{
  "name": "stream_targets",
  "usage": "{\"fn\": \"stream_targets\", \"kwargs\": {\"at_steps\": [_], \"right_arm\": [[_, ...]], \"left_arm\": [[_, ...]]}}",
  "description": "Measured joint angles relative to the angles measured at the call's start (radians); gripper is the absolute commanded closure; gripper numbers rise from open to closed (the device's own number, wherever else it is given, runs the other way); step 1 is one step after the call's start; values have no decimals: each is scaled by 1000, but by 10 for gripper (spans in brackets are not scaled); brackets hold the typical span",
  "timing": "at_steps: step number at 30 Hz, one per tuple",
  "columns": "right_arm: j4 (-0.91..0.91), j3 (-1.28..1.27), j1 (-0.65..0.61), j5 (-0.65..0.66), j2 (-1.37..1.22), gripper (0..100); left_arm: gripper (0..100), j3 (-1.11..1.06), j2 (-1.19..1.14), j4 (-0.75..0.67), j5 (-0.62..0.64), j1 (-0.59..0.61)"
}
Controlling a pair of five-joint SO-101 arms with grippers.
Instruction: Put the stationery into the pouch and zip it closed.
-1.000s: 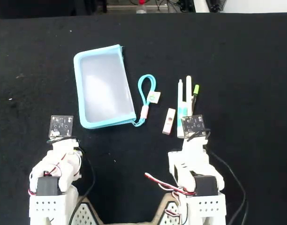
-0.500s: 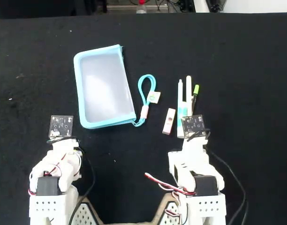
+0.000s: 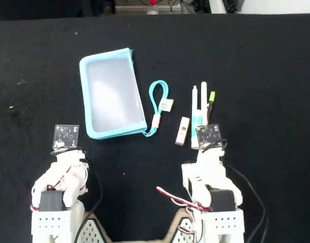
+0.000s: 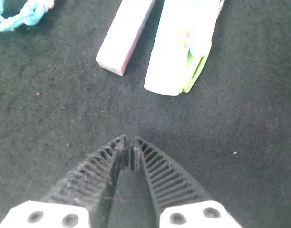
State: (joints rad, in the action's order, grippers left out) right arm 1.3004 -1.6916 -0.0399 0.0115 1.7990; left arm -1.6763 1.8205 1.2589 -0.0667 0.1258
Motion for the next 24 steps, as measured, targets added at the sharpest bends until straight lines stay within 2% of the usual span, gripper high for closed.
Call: {"fn": "stream_targets", "kwargs": {"at_steps": [18,22,24], "right_arm": [[0,0,0,0,0,986],[0,0,0,0,0,986],[0,0,0,0,0,986]], "left_arm": [[970,0,0,-2,0,-54],[968,0,0,-55,0,-49],[967,0,0,-126,0,-6]]}}
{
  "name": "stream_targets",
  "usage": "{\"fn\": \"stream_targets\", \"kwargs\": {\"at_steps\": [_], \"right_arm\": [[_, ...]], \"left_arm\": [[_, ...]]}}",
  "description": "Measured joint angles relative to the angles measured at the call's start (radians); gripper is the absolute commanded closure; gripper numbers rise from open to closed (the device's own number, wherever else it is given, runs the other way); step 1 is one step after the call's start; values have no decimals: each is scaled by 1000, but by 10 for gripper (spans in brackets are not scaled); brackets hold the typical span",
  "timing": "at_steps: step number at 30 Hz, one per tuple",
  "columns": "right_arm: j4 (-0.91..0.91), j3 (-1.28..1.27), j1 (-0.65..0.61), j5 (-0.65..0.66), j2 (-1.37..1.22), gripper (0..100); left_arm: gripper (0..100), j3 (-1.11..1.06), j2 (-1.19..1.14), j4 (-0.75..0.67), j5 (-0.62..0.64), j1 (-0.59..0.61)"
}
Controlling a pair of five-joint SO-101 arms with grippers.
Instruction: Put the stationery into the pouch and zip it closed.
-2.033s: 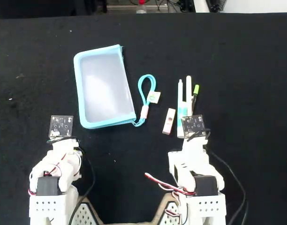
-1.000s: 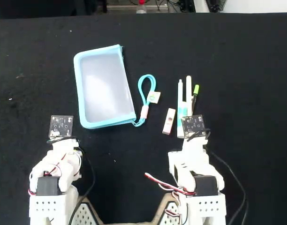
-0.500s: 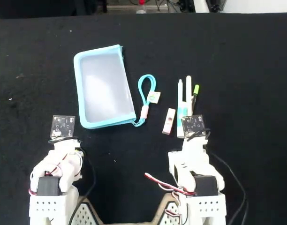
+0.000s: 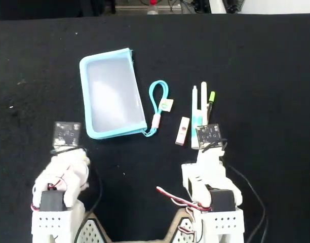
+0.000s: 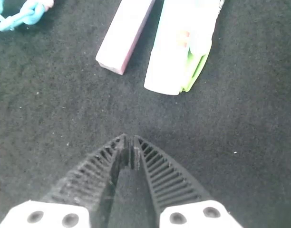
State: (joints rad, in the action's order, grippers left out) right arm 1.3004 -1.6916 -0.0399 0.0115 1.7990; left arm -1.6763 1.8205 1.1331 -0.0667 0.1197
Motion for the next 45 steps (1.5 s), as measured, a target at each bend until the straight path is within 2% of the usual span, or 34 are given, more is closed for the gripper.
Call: {"fn": "stream_targets", "kwargs": {"at_steps": [7,12,14,18,25,29,34,45], "right_arm": [[0,0,0,0,0,986],[0,0,0,0,0,986],[0,0,0,0,0,986],[0,0,0,0,0,986],[0,0,0,0,0,986],[0,0,0,0,0,986],[0,0,0,0,0,986],[0,0,0,0,0,986]], "left_arm": [[967,0,0,-365,-2,218],[967,2,0,-585,-2,292],[967,3,0,-631,-2,315],[967,60,0,-621,-2,315],[967,157,-2,-446,-29,206],[967,155,-21,-428,-64,203],[967,155,-87,-408,-17,196],[967,155,-216,-407,-6,195]]}}
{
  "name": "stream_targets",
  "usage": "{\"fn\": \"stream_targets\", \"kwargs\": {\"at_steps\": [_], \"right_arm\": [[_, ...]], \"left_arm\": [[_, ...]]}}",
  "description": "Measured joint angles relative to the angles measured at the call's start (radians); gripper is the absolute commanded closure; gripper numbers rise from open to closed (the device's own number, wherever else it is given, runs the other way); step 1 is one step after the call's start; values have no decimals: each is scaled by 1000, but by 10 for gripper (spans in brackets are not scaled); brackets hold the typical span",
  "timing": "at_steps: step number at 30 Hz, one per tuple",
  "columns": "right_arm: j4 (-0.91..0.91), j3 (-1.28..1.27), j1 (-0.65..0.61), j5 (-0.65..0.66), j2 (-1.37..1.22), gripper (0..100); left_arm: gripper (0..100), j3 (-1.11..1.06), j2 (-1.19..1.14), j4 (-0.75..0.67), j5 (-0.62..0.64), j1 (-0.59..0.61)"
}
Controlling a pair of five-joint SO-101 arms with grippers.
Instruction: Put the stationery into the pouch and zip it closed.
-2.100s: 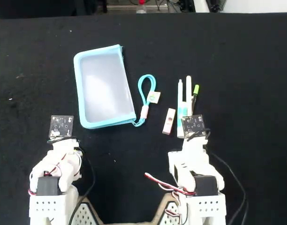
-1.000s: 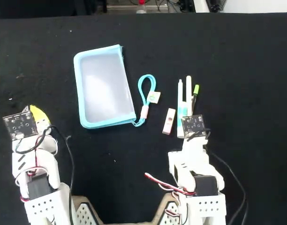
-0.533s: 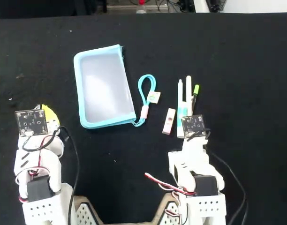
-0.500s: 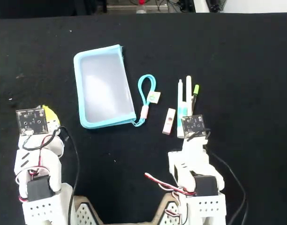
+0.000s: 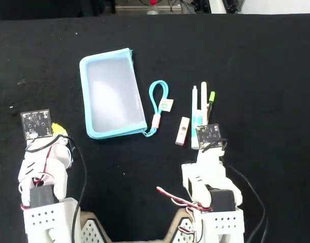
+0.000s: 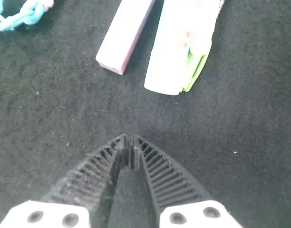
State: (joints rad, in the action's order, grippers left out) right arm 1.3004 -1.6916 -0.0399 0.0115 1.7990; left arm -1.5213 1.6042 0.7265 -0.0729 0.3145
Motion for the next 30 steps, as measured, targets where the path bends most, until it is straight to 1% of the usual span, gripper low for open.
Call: {"fn": "stream_targets", "kwargs": {"at_steps": [8,30], "right_arm": [[0,0,0,0,0,986],[0,0,0,0,0,986]], "left_arm": [[967,0,-61,-20,0,0],[965,0,-74,-20,2,0]]}}
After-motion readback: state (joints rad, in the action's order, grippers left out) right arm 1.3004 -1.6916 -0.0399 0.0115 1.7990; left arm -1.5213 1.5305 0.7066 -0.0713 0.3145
